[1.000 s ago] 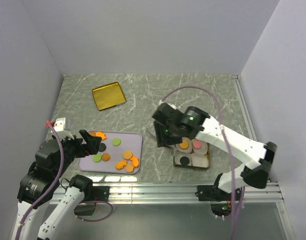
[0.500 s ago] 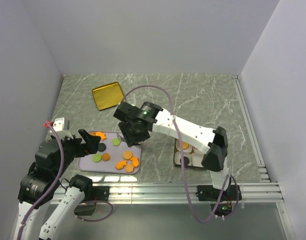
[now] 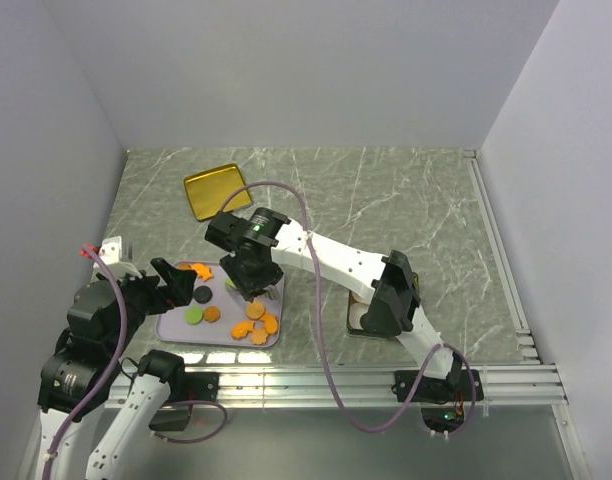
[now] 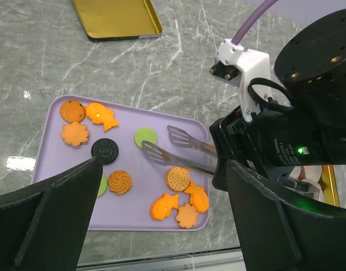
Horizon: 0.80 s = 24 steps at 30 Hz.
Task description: Pack the cookies
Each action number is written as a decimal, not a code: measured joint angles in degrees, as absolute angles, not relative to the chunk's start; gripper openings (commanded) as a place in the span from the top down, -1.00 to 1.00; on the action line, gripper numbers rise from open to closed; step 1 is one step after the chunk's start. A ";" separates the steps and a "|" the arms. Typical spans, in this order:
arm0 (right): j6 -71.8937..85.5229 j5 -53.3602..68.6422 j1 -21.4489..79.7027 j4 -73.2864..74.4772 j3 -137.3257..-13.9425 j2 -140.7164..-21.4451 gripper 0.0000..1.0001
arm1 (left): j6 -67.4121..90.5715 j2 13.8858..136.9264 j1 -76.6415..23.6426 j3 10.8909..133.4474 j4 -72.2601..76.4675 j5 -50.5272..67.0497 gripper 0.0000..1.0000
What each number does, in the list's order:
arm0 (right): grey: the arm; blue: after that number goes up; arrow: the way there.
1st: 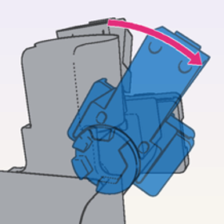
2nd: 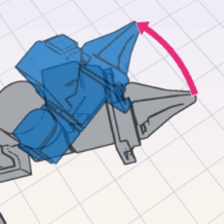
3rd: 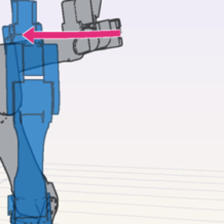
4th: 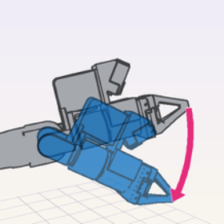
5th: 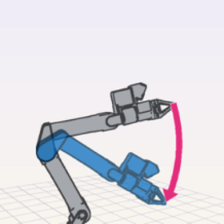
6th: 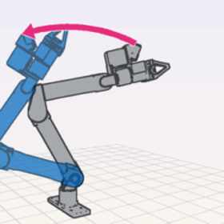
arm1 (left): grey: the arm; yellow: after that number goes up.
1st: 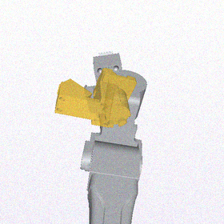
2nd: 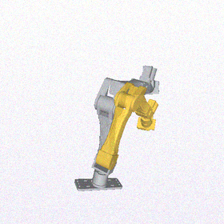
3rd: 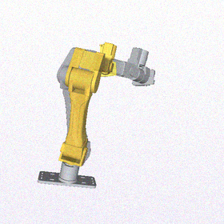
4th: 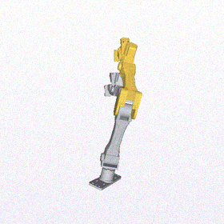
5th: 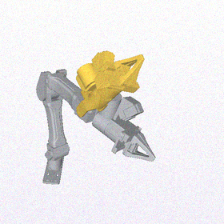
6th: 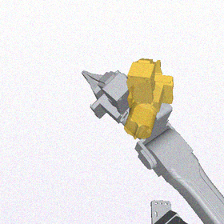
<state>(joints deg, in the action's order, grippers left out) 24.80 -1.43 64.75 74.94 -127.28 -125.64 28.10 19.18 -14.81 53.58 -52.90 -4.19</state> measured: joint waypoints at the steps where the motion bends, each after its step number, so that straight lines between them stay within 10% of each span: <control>1: 24.32 -1.39 64.75 75.20 -127.46 -125.99 -0.19 | 28.10 19.16 -14.48 53.58 -52.90 -4.12 -0.93; 24: 22.48 0.27 64.69 76.31 -132.18 -129.40 -0.21 | 28.05 19.31 -9.93 53.56 -52.90 -3.22 -0.93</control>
